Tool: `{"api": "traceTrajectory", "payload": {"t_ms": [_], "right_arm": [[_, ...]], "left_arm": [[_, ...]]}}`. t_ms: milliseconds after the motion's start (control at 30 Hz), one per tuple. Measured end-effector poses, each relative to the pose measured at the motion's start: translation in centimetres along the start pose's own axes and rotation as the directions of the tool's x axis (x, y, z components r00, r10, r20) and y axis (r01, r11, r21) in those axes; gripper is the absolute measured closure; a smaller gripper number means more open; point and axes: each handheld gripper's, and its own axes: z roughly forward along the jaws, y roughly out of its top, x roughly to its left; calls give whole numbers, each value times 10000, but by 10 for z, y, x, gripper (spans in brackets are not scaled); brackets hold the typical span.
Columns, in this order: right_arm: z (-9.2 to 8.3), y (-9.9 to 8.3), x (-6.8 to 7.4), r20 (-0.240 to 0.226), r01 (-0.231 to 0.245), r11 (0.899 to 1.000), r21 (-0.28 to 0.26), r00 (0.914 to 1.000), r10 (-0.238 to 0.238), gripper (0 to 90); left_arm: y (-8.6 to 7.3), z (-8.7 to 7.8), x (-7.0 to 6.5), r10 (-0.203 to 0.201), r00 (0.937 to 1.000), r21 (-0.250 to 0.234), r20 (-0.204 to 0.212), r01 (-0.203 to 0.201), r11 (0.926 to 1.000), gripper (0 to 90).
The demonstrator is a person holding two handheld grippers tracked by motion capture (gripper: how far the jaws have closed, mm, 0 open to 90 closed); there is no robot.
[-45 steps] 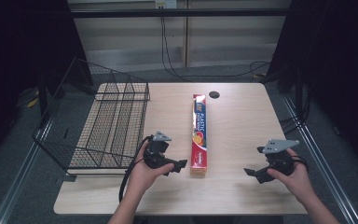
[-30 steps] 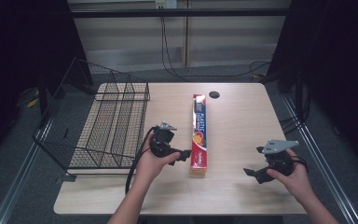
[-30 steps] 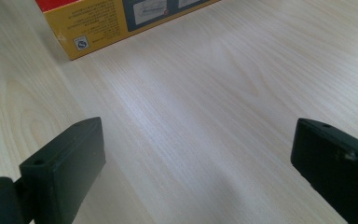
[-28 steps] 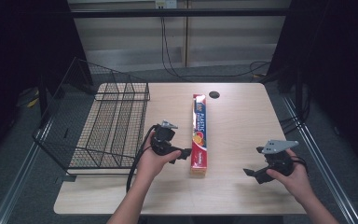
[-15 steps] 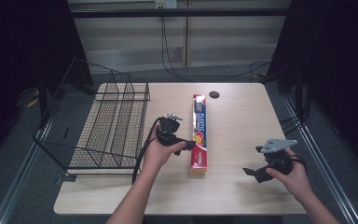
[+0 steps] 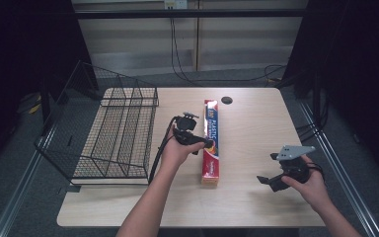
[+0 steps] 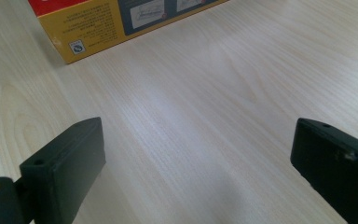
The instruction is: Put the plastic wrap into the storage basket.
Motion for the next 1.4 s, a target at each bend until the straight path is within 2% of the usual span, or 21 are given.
{"api": "traceTrajectory", "payload": {"t_ms": [67, 167, 267, 300, 367, 467, 533, 600, 633, 800, 833, 1033, 1267, 1400], "right_arm": [[1, 0, 0, 4, 22, 10000, 33, 10000, -22, 29], [1, 0, 0, -7, 33, 10000, 15, 10000, -33, 29], [1, 0, 0, -26, 68, 10000, -20, 10000, -68, 29], [0, 1, 0, -3, 63, 10000, -15, 10000, -63, 29], [0, 1, -1, 13, 66, 10000, -18, 10000, -66, 29], [0, 0, -1, -4, 12, 10000, -28, 10000, -12, 29], [0, 1, -1, 13, 33, 10000, -56, 10000, -33, 29], [0, 1, -1, 29, 32, 10000, -64, 10000, -32, 29], [0, 1, -1, 18, 35, 10000, -59, 10000, -35, 29], [0, 1, -1, 40, 26, 10000, -17, 10000, -26, 29], [0, 1, -2, 23, 42, 10000, -13, 10000, -42, 30], [0, 2, -2, 86, 72, 9999, -88, 9999, -71, 30], [-1, 2, -3, 119, 56, 9999, -135, 9999, -54, 31], [-1, 2, -4, 124, 59, 9998, -176, 9999, -56, 32]], "left_arm": [[3, 2, 0, -7, 10000, 81, -16, 7, 10000, 35], [7, 7, -1, -233, 9997, 118, -105, 234, 9997, 35], [11, 10, 0, -220, 9998, 416, -37, 221, 9989, 35], [12, 12, -2, -349, 9993, 320, -98, 352, 9989, 35], [15, 14, -2, -245, 9997, 513, -82, 249, 9984, 35], [19, 18, -3, -424, 9987, 374, -280, 434, 9984, 36], [22, 21, -3, -350, 9989, 526, -322, 366, 9979, 39], [24, 24, -4, -603, 9975, 330, -357, 615, 9976, 47], [25, 25, -4, -474, 9982, 440, -377, 490, 9978, 52], [31, 33, -6, -573, 9963, 507, -642, 606, 9969, 55], [32, 34, -6, -477, 9966, 598, -669, 518, 9969, 56], [36, 45, -8, -538, 9948, 948, -866, 620, 9936, 66], [39, 53, -7, -840, 9892, 910, -1199, 952, 9913, 74], [41, 55, -7, -791, 9891, 915, -1240, 907, 9917, 87]]}}
